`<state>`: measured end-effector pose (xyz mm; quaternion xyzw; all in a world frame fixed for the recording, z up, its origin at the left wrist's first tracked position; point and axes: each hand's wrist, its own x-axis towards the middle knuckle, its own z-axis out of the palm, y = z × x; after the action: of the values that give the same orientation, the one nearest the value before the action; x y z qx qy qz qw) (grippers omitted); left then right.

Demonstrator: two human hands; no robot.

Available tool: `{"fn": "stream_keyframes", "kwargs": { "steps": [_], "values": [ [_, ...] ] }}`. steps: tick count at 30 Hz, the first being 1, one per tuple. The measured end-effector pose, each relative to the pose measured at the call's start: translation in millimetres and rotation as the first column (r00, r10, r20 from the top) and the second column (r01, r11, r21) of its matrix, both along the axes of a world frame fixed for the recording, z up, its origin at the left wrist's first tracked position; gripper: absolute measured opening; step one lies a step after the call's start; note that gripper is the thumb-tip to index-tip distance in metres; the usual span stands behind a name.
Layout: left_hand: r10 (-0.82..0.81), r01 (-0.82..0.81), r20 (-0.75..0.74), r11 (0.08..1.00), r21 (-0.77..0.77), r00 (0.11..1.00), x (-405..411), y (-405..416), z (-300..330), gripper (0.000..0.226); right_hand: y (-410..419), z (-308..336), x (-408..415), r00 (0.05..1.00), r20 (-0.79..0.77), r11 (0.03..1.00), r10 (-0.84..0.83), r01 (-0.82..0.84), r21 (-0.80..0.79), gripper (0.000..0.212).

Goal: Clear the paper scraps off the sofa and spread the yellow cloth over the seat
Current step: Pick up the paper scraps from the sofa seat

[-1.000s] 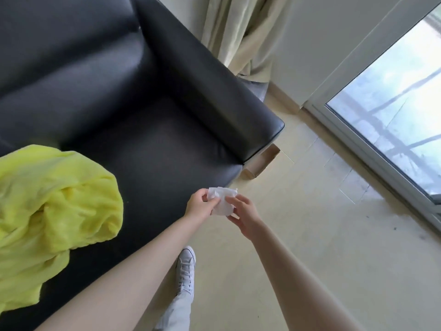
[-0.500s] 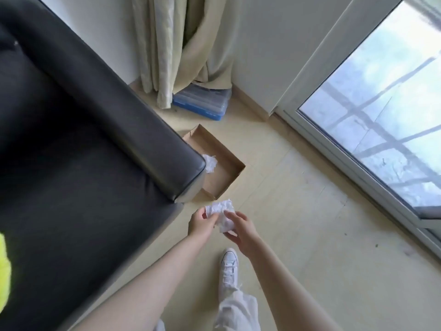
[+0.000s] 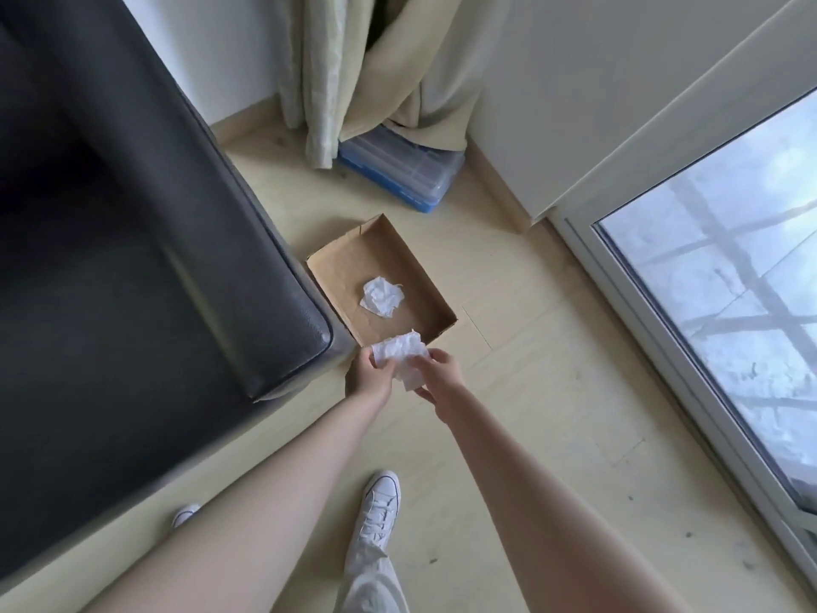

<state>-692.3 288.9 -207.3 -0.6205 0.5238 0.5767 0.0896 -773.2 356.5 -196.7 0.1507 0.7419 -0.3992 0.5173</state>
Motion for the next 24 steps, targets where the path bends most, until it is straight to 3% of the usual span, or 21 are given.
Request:
{"fn": "stream_keyframes", "kwargs": {
  "steps": [5, 9, 14, 19, 24],
  "values": [
    [0.043, -0.043, -0.004, 0.999, 0.002, 0.999, -17, -11, -12, 0.040, -16, -16, -17, 1.000, -0.007, 0.999, 0.020, -0.020, 0.025, 0.026],
    [0.139, -0.146, 0.077, 0.985, 0.089, 0.987, -16, -14, -20, 0.043, -21, -23, -21, 0.998, 0.044, 0.989, 0.048, -0.054, 0.141, 0.014],
    [0.132, -0.144, 0.084, 0.977, 0.159, 0.988, 3, -12, -32, 0.008, -20, -29, -20, 0.992, 0.068, 0.975, 0.109, -0.119, 0.186, 0.009],
    [0.167, -0.175, 0.055, 0.966, 0.188, 0.984, 23, -13, -32, 0.015, -23, -30, -14, 0.987, 0.058, 0.968, 0.149, -0.158, 0.193, 0.004],
    [0.179, -0.187, 0.062, 0.965, 0.183, 0.982, 53, -18, -38, 0.026, -38, -26, 9, 0.975, 0.056, 0.956, 0.216, -0.223, 0.189, 0.014]
  ]
}}
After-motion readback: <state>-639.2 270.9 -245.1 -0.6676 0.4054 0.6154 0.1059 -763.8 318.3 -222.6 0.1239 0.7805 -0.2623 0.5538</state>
